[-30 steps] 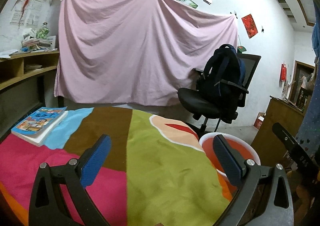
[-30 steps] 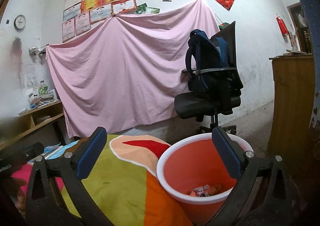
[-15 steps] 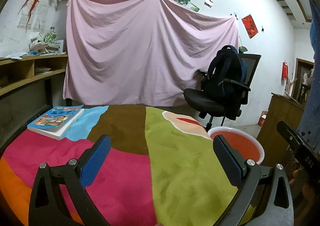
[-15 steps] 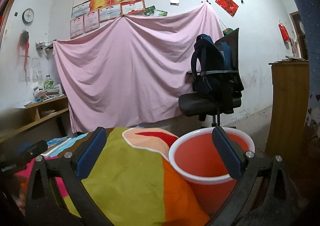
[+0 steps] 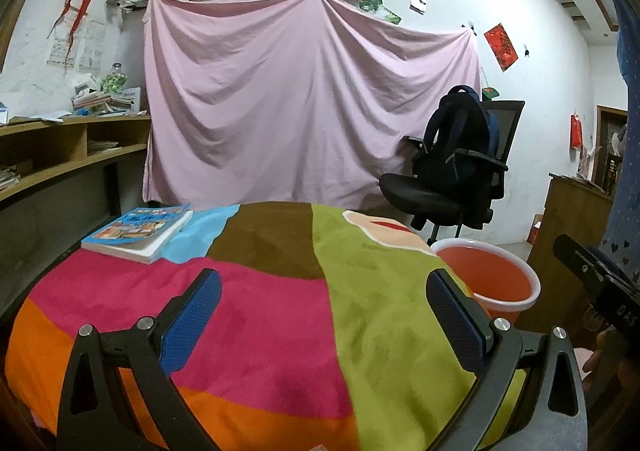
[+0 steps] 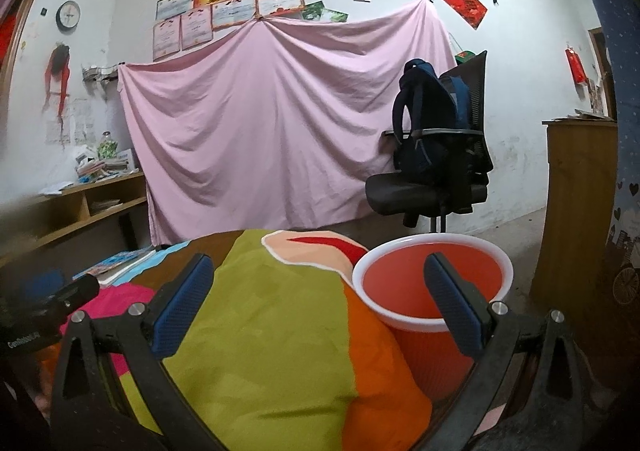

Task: Collect trash

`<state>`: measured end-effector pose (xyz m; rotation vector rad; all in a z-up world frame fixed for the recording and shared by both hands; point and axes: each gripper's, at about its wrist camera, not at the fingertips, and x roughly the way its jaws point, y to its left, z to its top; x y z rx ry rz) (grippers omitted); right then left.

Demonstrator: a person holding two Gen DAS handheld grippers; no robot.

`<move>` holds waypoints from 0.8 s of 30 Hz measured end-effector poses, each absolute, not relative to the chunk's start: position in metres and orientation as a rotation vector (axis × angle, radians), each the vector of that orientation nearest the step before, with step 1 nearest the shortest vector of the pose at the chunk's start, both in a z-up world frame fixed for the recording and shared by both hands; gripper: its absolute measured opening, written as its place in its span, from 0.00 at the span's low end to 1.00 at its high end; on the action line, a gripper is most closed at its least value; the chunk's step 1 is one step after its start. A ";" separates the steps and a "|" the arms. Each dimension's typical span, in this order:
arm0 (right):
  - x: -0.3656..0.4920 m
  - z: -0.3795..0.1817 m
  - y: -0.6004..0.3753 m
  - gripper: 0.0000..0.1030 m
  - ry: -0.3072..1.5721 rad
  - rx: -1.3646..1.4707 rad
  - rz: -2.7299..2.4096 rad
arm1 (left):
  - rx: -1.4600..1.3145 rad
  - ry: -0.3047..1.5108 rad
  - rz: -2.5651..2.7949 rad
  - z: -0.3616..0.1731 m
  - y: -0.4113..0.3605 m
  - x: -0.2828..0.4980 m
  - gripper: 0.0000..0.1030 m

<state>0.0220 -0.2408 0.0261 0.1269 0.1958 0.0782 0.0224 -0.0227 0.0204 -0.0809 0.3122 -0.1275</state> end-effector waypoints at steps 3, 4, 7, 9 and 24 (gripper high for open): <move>0.017 0.021 -0.236 1.00 0.205 0.121 0.083 | -0.079 0.312 -0.125 0.016 -0.022 0.018 0.97; 0.016 0.020 -0.235 1.00 0.207 0.119 0.083 | -0.079 0.308 -0.123 0.015 -0.022 0.017 0.97; 0.012 0.017 -0.233 1.00 0.206 0.110 0.076 | -0.087 0.299 -0.118 0.012 -0.020 0.014 0.97; 0.009 0.015 -0.231 1.00 0.199 0.105 0.070 | -0.098 0.296 -0.113 0.010 -0.018 0.013 0.97; 0.011 0.007 -0.221 1.00 0.202 0.043 0.076 | -0.103 0.295 -0.090 0.000 -0.017 0.007 0.97</move>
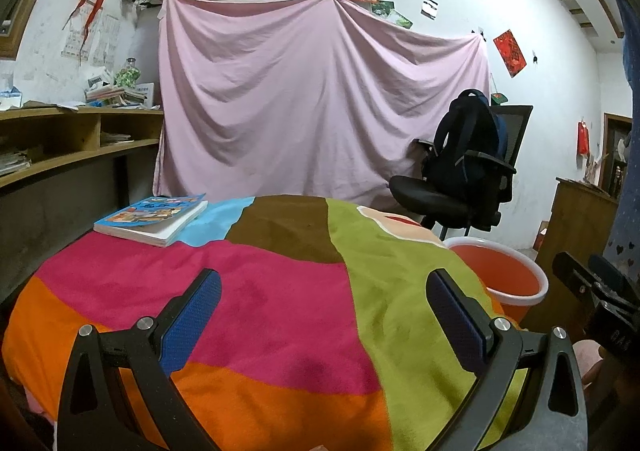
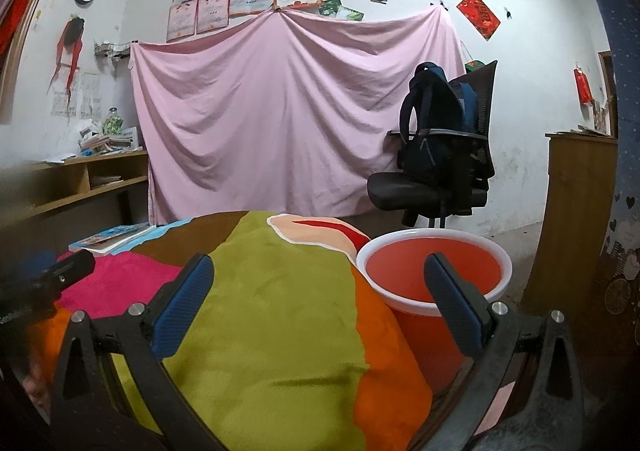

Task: Collect trash

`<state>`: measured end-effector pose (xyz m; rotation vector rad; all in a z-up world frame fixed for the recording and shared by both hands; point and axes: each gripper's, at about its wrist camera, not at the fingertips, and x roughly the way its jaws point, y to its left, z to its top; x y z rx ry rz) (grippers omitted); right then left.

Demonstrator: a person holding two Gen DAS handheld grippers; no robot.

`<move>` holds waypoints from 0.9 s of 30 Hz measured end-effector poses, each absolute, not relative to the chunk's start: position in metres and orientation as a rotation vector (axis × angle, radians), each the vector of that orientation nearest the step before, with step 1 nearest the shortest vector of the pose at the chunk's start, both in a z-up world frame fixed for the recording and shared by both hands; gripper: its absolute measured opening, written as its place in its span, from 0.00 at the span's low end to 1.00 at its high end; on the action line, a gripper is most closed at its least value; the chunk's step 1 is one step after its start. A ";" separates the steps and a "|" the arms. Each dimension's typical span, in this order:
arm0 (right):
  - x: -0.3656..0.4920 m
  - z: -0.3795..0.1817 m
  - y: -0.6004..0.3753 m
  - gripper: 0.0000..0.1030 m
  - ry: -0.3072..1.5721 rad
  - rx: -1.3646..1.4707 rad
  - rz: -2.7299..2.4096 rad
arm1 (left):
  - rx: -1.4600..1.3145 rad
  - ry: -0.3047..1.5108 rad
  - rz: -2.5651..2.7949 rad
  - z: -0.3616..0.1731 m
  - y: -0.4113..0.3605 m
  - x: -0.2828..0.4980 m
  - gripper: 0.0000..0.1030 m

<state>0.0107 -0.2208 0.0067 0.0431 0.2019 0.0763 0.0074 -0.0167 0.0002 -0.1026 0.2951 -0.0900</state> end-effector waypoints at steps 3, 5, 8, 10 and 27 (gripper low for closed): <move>0.011 0.005 -0.222 1.00 0.206 0.043 0.079 | -0.093 0.292 -0.082 -0.003 -0.018 0.007 0.97; 0.013 0.005 -0.221 1.00 0.208 0.043 0.080 | -0.095 0.296 -0.082 -0.005 -0.018 0.008 0.97; 0.015 0.004 -0.222 1.00 0.216 0.045 0.080 | -0.095 0.296 -0.080 -0.005 -0.019 0.010 0.97; 0.017 0.002 -0.223 1.00 0.222 0.049 0.076 | -0.091 0.295 -0.078 -0.006 -0.019 0.010 0.97; 0.025 -0.003 -0.225 1.00 0.241 0.065 0.064 | -0.082 0.286 -0.075 -0.009 -0.021 0.010 0.97</move>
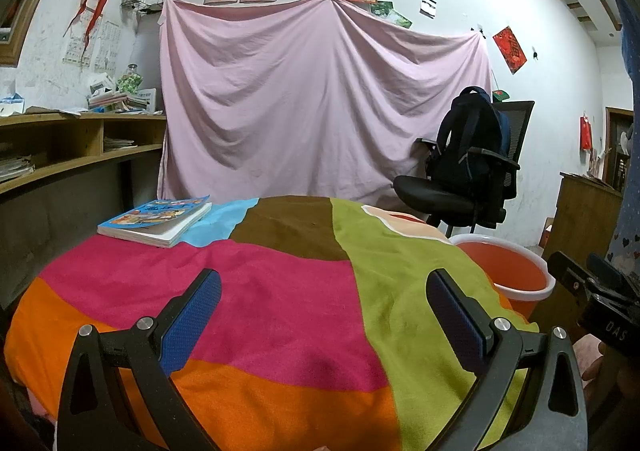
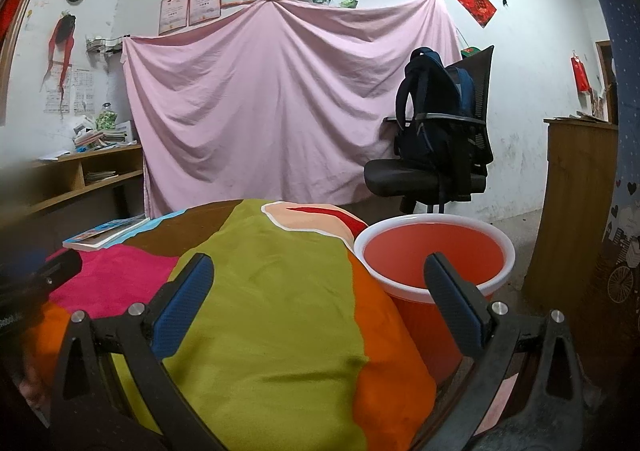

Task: Collect trash

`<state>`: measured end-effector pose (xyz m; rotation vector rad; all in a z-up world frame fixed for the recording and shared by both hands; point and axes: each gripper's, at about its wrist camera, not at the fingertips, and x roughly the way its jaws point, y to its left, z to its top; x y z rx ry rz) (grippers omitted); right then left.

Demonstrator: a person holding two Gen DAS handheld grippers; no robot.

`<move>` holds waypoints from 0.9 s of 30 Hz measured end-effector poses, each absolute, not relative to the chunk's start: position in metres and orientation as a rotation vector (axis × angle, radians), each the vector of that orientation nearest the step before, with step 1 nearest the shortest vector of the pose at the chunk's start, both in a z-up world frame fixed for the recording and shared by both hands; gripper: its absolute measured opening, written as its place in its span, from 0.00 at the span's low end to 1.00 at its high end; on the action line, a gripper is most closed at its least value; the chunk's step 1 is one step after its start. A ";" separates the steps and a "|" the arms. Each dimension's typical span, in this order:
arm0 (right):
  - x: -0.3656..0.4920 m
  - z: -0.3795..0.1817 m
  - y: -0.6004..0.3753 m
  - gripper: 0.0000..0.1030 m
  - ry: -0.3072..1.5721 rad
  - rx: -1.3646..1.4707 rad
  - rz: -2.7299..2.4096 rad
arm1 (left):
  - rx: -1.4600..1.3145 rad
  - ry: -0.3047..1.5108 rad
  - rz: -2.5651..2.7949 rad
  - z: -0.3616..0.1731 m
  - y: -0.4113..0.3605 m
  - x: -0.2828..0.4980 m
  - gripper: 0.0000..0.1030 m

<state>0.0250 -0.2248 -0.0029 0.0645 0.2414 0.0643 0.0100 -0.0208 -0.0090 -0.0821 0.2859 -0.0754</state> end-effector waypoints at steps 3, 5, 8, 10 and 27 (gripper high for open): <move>0.025 -0.003 -0.225 1.00 0.242 0.064 0.064 | -0.082 0.285 -0.074 -0.009 -0.021 0.009 0.97; 0.025 -0.003 -0.224 1.00 0.240 0.064 0.064 | -0.082 0.284 -0.075 -0.009 -0.021 0.010 0.97; 0.024 -0.003 -0.224 1.00 0.242 0.064 0.064 | -0.082 0.285 -0.074 -0.009 -0.022 0.009 0.97; 0.024 -0.003 -0.224 1.00 0.241 0.064 0.064 | -0.083 0.284 -0.075 -0.009 -0.021 0.009 0.97; 0.025 -0.004 -0.223 1.00 0.244 0.064 0.067 | -0.083 0.283 -0.075 -0.010 -0.021 0.009 0.97</move>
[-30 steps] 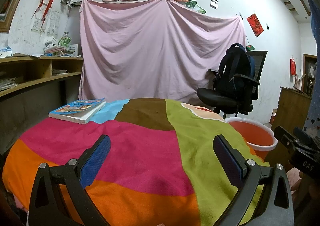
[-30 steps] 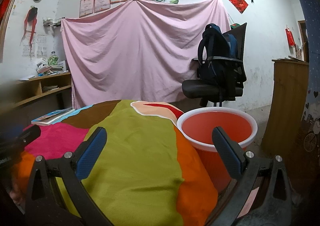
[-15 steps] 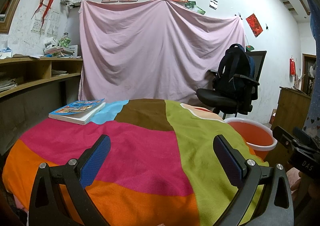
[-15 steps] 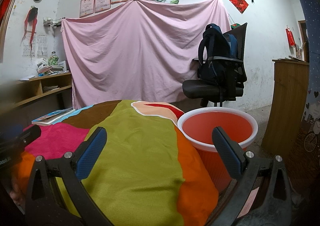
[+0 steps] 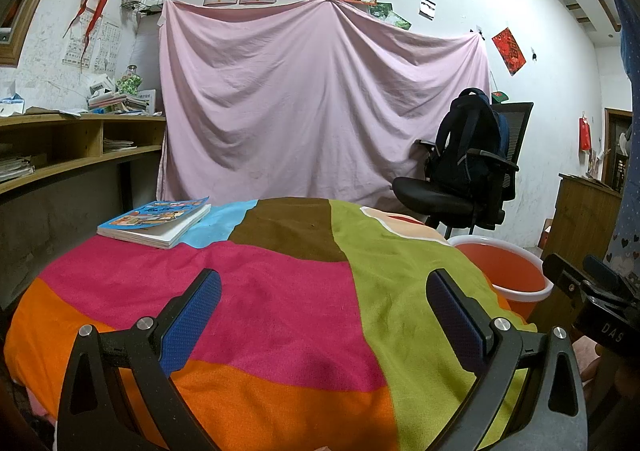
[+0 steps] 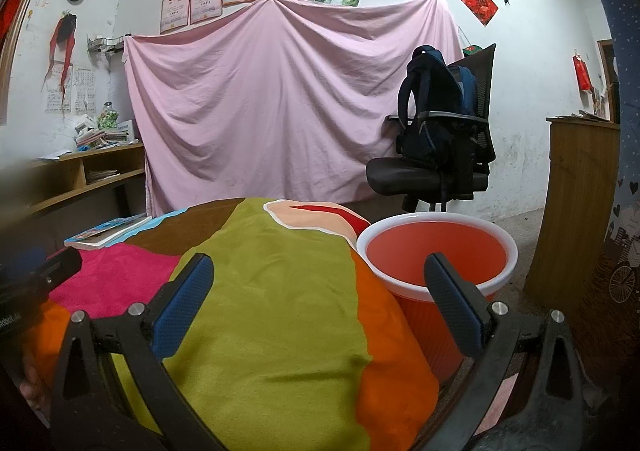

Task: Collect trash

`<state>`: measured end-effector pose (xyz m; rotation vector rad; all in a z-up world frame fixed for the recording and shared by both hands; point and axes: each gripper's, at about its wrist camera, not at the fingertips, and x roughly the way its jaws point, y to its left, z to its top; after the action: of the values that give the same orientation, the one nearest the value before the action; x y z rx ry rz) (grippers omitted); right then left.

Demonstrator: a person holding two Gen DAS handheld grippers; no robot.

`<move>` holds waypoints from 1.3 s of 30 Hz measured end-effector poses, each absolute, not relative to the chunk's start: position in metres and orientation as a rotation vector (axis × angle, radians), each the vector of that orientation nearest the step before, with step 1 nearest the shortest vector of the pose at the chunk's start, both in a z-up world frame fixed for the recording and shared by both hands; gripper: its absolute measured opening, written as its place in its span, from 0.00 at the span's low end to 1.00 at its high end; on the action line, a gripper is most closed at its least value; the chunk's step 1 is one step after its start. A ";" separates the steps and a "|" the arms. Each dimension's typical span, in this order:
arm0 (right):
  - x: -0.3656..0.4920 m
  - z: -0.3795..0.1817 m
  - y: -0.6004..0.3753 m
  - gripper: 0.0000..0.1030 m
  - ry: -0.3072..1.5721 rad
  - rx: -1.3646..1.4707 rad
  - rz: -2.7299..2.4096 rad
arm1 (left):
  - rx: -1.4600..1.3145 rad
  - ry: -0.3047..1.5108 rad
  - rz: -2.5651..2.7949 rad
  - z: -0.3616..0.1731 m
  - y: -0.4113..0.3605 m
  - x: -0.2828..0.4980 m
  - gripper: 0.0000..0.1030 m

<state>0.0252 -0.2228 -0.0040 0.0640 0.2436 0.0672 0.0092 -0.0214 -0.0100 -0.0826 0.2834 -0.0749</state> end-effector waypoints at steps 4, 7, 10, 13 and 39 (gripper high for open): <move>0.026 -0.004 -0.222 1.00 0.244 0.064 0.067 | -0.081 0.283 -0.075 -0.010 -0.022 0.009 0.97; 0.025 -0.004 -0.222 1.00 0.243 0.064 0.067 | -0.083 0.283 -0.075 -0.010 -0.022 0.009 0.97; 0.025 -0.004 -0.222 1.00 0.244 0.064 0.067 | -0.082 0.283 -0.075 -0.011 -0.022 0.009 0.97; 0.025 -0.004 -0.222 1.00 0.244 0.064 0.067 | -0.082 0.283 -0.075 -0.011 -0.023 0.009 0.97; 0.024 -0.003 -0.220 1.00 0.246 0.065 0.067 | -0.081 0.282 -0.074 -0.012 -0.025 0.008 0.97</move>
<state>0.0243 -0.2197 -0.0034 0.0650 0.2455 0.0672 0.0082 -0.0245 -0.0117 -0.0806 0.2819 -0.0737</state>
